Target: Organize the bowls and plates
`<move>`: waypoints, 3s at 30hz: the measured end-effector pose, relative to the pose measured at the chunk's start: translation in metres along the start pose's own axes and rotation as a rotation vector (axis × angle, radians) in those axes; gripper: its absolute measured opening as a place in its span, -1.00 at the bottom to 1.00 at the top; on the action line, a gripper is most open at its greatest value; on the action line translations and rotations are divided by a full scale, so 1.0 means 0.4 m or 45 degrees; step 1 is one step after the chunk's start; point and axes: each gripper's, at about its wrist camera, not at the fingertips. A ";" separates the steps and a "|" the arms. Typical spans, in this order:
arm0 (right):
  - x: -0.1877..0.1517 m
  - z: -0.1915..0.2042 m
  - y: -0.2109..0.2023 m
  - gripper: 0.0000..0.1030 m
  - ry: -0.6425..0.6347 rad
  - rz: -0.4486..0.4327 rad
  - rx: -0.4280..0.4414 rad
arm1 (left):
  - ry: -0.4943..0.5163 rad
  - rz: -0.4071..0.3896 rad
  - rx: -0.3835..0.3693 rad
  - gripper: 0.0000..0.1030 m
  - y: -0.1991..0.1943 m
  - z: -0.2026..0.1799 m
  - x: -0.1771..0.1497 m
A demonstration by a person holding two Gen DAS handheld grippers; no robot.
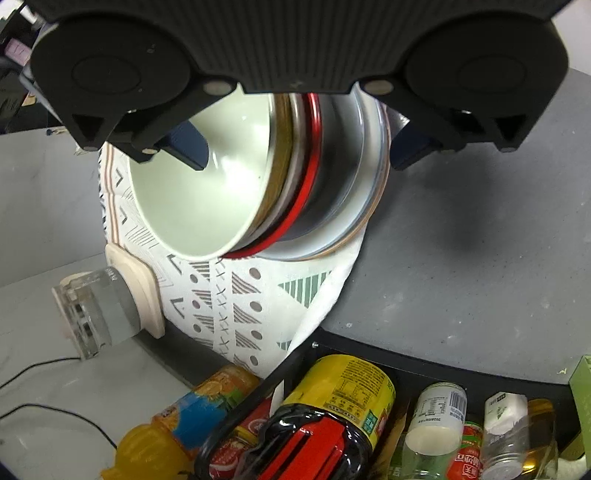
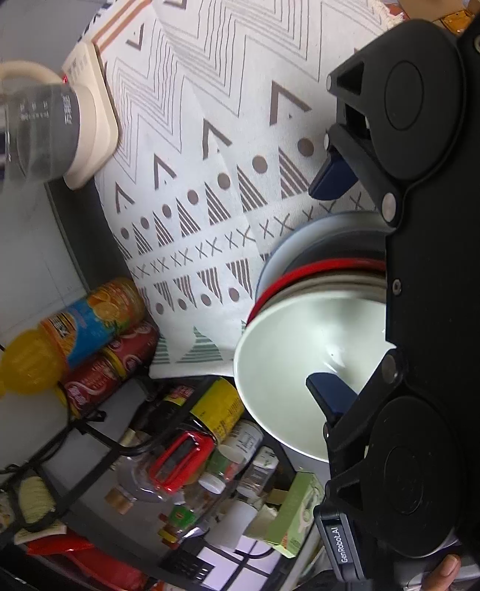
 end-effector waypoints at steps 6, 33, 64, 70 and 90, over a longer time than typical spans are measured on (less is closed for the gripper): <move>-0.002 -0.027 -0.036 1.00 0.033 -0.045 -0.033 | 0.033 -0.069 -0.001 1.00 -0.024 -0.016 0.011; -0.091 -0.057 -0.314 1.00 -0.116 -0.338 -0.202 | 0.244 -0.340 0.057 1.00 -0.254 -0.115 -0.182; -0.413 0.015 -0.643 1.00 -0.271 -0.510 -0.328 | 0.466 -0.573 0.129 1.00 -0.550 -0.100 -0.571; -0.467 0.019 -0.680 1.00 -0.283 -0.526 -0.344 | 0.519 -0.599 0.152 1.00 -0.580 -0.103 -0.630; -0.571 0.017 -0.736 1.00 -0.316 -0.560 -0.397 | 0.670 -0.662 0.172 1.00 -0.612 -0.107 -0.743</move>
Point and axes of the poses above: each gripper's, at about its wrist camera, not at the fingertips, and y roughly the way its jaws point, z to its left, x to its top, and after that the axes turned 3 degrees about -z, right-handed
